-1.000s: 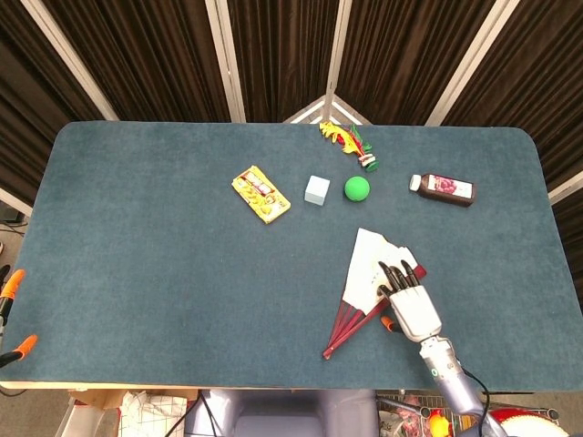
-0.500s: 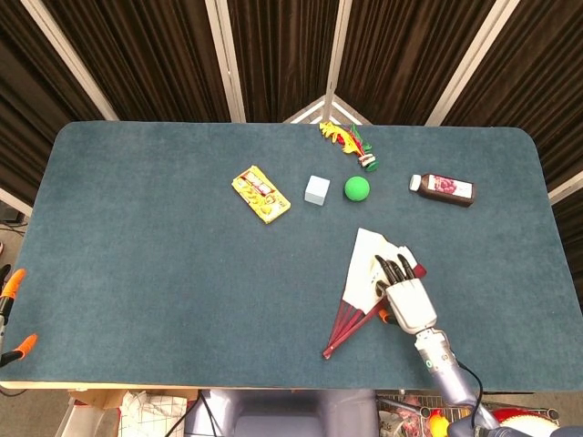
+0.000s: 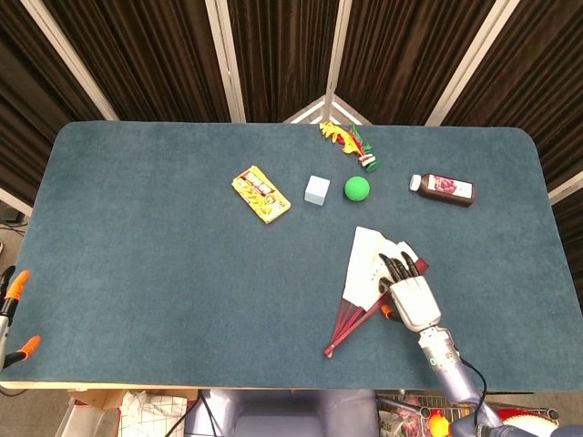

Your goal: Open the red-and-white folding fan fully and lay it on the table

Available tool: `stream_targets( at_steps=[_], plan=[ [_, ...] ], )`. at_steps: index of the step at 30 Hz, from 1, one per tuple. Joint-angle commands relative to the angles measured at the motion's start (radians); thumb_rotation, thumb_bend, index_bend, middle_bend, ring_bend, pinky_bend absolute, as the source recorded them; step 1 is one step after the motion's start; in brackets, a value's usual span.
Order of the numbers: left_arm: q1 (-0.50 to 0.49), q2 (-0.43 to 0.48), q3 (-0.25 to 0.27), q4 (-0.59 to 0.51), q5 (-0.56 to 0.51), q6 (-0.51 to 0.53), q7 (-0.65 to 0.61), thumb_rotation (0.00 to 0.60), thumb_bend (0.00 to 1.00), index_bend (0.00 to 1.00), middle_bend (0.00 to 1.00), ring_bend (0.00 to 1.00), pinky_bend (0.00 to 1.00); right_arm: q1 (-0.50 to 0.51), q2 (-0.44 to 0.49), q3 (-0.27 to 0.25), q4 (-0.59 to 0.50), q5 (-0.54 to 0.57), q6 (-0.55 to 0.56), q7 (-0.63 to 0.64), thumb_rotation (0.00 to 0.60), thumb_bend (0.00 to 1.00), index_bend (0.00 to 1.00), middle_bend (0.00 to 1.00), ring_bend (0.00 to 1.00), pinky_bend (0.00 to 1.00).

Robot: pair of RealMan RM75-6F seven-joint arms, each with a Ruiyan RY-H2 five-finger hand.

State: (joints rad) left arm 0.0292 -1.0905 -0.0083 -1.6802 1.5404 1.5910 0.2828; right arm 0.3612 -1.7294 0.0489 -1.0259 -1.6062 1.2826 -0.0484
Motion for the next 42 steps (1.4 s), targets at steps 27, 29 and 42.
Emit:
stream_targets(
  at_steps=[27,29,42],
  plan=[
    [-0.001,-0.004,0.002,-0.002,0.009,0.003,0.006,0.600,0.13,0.00,0.00,0.00,0.00,0.034,0.039,-0.001,-0.003,-0.050,0.089,0.064,0.600,0.34,0.78,0.20,0.23,0.12],
    [-0.002,-0.004,0.002,-0.002,0.008,0.000,0.007,0.600,0.13,0.00,0.00,0.00,0.00,0.037,0.054,0.002,-0.017,-0.053,0.094,0.067,0.600,0.34,0.78,0.20,0.23,0.12],
    [-0.008,-0.012,0.003,-0.005,0.004,-0.012,0.029,0.600,0.13,0.00,0.00,0.00,0.00,0.053,0.141,0.009,-0.108,-0.065,0.108,0.076,0.600,0.36,0.84,0.21,0.23,0.13]
  ],
)
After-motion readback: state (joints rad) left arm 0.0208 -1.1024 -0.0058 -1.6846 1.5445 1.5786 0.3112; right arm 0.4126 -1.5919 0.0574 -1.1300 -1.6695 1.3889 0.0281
